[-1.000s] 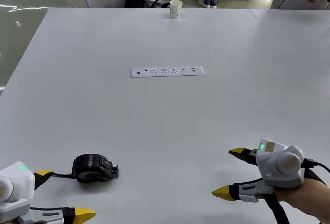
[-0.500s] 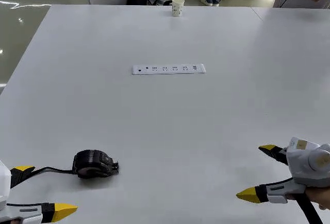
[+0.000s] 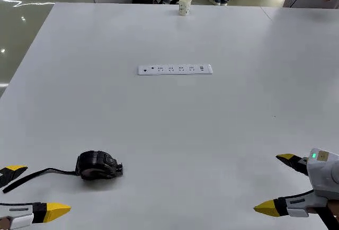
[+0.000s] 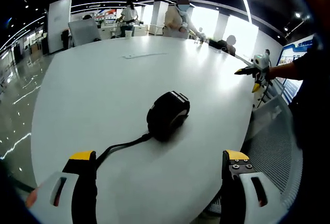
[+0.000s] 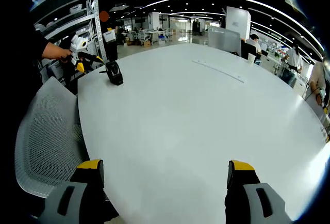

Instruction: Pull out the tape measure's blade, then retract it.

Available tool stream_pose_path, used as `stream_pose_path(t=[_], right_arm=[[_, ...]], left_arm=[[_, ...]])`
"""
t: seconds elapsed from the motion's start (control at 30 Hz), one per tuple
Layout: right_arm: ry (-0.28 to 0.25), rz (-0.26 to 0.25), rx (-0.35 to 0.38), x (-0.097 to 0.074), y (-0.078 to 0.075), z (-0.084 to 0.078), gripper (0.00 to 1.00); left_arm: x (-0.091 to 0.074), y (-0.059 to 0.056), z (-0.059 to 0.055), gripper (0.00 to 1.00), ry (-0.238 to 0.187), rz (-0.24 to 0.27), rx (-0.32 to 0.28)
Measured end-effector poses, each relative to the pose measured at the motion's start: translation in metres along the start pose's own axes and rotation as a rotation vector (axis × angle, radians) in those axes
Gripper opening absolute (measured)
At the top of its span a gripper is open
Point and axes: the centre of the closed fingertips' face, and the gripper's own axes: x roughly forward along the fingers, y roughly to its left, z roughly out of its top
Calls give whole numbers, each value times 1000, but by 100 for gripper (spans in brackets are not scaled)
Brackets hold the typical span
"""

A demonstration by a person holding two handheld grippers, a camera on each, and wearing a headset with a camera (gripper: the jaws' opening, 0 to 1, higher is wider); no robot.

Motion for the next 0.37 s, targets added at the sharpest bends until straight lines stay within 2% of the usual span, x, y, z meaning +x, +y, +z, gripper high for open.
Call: stream_pose_path(t=[0.23, 0.37], right_arm=[[-7, 2, 15, -1, 3, 2, 99], [-3, 6, 16, -1, 3, 2, 99]], left_arm=[[0, 0, -4, 99, 13, -7, -4], [-1, 5, -2, 99, 10, -2, -4]])
